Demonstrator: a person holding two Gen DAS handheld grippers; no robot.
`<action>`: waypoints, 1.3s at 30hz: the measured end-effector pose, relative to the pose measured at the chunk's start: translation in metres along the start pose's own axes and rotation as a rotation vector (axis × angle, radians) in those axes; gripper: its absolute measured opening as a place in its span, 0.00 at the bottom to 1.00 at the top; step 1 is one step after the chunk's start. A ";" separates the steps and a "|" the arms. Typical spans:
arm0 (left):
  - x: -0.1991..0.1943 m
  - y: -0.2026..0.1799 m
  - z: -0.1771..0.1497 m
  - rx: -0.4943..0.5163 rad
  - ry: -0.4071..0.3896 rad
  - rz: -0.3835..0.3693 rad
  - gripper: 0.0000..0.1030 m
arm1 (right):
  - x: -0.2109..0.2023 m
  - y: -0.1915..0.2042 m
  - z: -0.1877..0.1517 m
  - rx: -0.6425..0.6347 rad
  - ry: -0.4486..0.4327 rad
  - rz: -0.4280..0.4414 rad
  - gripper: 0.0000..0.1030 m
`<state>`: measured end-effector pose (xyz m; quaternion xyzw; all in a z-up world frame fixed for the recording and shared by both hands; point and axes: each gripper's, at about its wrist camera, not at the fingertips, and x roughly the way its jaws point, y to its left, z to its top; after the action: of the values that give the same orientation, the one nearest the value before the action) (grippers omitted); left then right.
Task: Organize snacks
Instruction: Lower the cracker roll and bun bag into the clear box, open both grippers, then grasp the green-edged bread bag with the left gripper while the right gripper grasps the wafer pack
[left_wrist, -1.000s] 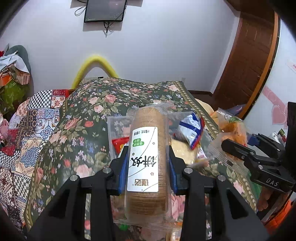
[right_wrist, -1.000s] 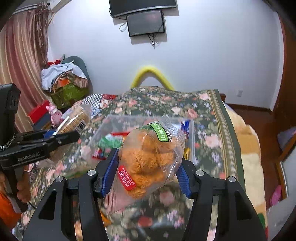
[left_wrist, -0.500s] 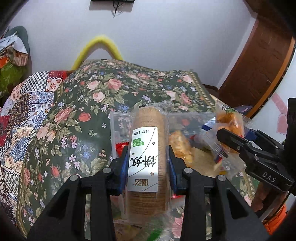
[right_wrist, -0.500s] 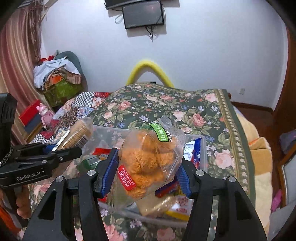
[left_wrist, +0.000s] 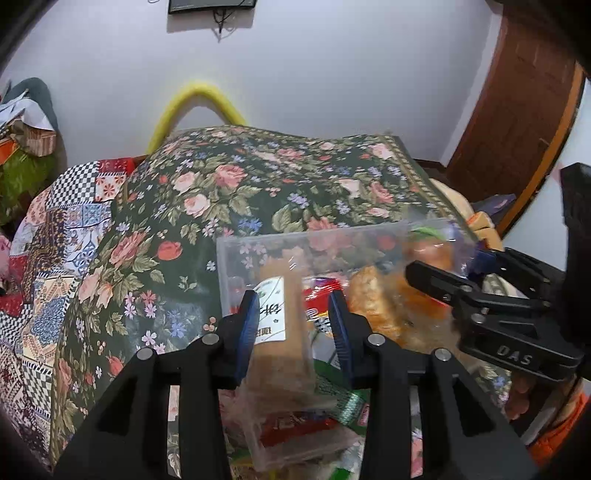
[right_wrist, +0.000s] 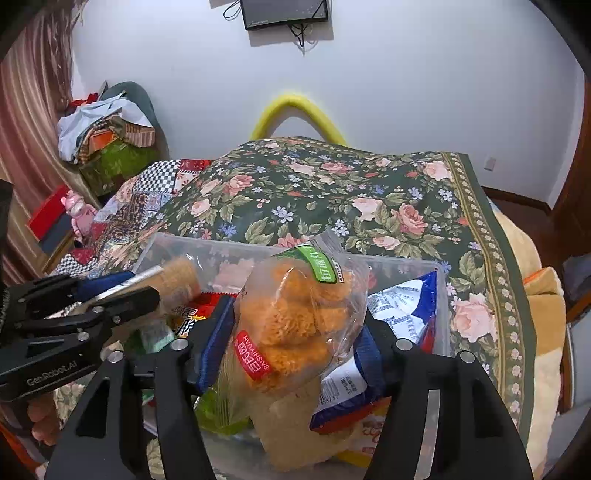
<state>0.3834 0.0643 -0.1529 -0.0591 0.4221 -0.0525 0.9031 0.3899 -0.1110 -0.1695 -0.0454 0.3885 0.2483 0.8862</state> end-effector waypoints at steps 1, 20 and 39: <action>-0.005 -0.001 0.000 0.002 -0.006 -0.002 0.38 | -0.004 0.001 0.000 0.001 -0.003 -0.001 0.58; -0.102 -0.007 -0.062 0.059 -0.034 0.013 0.52 | -0.088 0.038 -0.036 -0.072 -0.076 0.057 0.68; -0.129 0.013 -0.198 -0.008 0.080 0.031 0.53 | -0.067 0.088 -0.137 -0.039 0.177 0.137 0.72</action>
<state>0.1500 0.0830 -0.1835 -0.0541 0.4591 -0.0393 0.8859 0.2180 -0.0988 -0.2071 -0.0579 0.4627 0.3106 0.8283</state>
